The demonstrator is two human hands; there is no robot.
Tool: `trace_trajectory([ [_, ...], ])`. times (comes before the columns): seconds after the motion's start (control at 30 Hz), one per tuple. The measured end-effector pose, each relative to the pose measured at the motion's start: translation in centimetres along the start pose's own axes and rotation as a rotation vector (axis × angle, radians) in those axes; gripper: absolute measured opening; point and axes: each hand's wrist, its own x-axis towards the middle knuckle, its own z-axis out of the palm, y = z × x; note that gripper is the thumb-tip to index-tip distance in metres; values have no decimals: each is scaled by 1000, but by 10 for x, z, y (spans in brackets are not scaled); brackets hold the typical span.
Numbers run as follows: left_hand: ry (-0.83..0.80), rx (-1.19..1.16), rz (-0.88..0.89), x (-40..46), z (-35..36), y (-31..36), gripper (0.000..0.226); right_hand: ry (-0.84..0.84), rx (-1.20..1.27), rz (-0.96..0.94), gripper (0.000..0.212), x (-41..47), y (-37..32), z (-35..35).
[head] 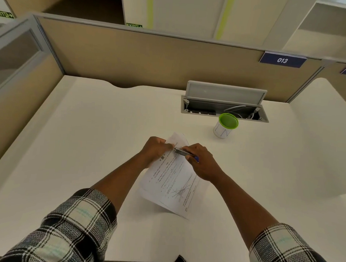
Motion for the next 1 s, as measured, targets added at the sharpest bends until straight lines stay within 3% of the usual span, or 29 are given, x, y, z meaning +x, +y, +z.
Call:
trace_trajectory([
  [0.33,7,5,-21,-1,2,5,25,100,28,-40,32,-3,0,-1],
  [0.5,30,9,-19,-1,1,6,28,62,-82,-21,32,-5,-8,2],
  [0.63,-1,28,-15,-2,-3,6,29,30,-4,-4,20,-13,-6,3],
  [1.0,-44,52,-17,-9,-2,4,25,170,-22,-13,23,-8,1,11],
])
